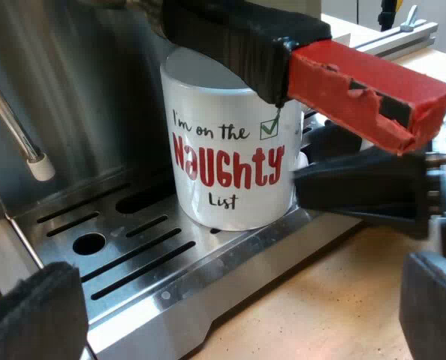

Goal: Place mug into machine

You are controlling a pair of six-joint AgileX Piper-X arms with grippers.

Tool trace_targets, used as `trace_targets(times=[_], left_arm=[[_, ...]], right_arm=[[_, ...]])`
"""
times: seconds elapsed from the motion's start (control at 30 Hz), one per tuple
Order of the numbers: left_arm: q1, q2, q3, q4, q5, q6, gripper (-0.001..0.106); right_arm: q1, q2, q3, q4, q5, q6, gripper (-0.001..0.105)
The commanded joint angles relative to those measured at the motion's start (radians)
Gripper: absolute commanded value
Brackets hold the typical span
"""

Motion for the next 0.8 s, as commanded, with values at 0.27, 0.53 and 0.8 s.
trace_targets(times=[0.27, 0.53, 0.8], left_arm=[[-0.005, 0.000, -0.001, -0.019, -0.009, -0.011, 0.085], [-0.005, 0.000, -0.001, -0.019, -0.009, -0.011, 0.085], [-0.005, 0.000, -0.001, -0.019, -0.009, -0.011, 0.085]], right_arm=[[-0.002, 0.104, -0.149, -0.021, 0.016, -0.010, 0.051], [-0.002, 0.142, -0.212, -0.014, 0.033, -0.012, 0.051], [0.036, 0.070, -0.167, 0.077, 0.067, -0.012, 0.051]])
